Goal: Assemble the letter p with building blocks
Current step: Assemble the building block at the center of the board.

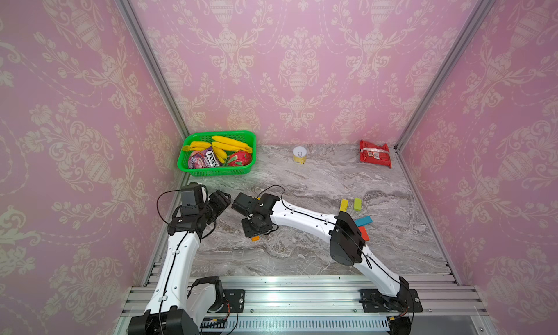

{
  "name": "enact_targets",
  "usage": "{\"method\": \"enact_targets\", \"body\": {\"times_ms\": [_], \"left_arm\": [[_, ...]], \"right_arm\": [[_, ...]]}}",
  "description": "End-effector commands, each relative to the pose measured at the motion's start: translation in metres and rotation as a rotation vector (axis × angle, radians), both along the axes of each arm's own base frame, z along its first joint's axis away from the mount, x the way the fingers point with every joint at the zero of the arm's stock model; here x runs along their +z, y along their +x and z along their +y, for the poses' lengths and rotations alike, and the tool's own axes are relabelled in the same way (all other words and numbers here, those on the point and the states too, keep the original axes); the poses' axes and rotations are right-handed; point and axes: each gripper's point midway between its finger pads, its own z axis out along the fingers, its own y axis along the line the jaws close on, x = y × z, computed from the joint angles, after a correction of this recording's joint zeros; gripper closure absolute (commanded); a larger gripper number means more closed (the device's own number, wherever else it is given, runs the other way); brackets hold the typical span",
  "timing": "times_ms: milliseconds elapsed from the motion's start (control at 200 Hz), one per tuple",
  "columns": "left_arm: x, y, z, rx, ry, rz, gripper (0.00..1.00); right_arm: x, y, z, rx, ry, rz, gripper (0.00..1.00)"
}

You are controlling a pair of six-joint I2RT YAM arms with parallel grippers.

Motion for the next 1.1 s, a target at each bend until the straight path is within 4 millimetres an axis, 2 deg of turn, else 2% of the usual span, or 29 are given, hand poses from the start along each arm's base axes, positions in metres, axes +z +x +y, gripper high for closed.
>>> {"method": "enact_targets", "body": {"times_ms": [0,105,125,280,365,400,490,600,695,830,915,965,1026,1096], "left_arm": [[-0.008,-0.012,0.006,0.024,0.020,0.036,0.34],[-0.007,-0.016,0.007,0.029,0.027,0.037,0.35],[-0.020,-0.021,0.005,0.027,0.020,0.066,0.34],[-0.036,-0.036,0.003,0.044,0.002,0.101,0.35],[-0.044,-0.044,0.004,0.065,-0.005,0.115,0.36],[-0.047,-0.046,0.004,0.072,-0.007,0.121,0.36],[-0.054,-0.052,0.005,0.083,-0.007,0.141,0.36],[-0.062,-0.060,0.004,0.084,-0.010,0.165,0.38],[-0.070,-0.066,0.001,0.083,-0.026,0.185,0.41],[-0.090,-0.076,-0.010,0.050,-0.078,0.233,0.47],[-0.103,-0.083,-0.018,0.028,-0.110,0.256,0.53],[-0.108,-0.085,-0.024,0.011,-0.125,0.258,0.61],[-0.114,-0.086,-0.031,-0.004,-0.126,0.260,0.69],[-0.122,-0.092,-0.036,-0.016,-0.106,0.286,0.84]], "right_arm": [[-0.016,-0.002,0.004,0.021,-0.011,0.023,0.69],[-0.027,-0.002,0.006,0.027,-0.015,0.042,0.67],[-0.028,-0.002,0.006,0.027,-0.016,0.046,0.67],[-0.039,-0.001,0.009,0.026,-0.012,0.052,0.64],[-0.040,0.003,0.008,0.018,-0.011,0.039,0.57],[-0.037,0.004,0.009,0.018,-0.004,0.031,0.54],[-0.027,0.007,0.014,0.032,0.038,0.001,0.41],[-0.003,0.011,0.016,0.043,0.100,-0.065,0.40],[0.016,0.011,0.007,0.039,0.139,-0.109,0.40],[0.031,0.006,-0.021,0.038,0.136,-0.154,0.46],[0.032,0.004,-0.044,0.033,0.126,-0.152,0.60],[0.022,0.002,-0.057,0.026,0.116,-0.119,0.75],[0.010,0.002,-0.069,0.020,0.125,-0.074,0.88],[-0.001,0.002,-0.076,0.027,0.135,-0.042,0.91]]}}
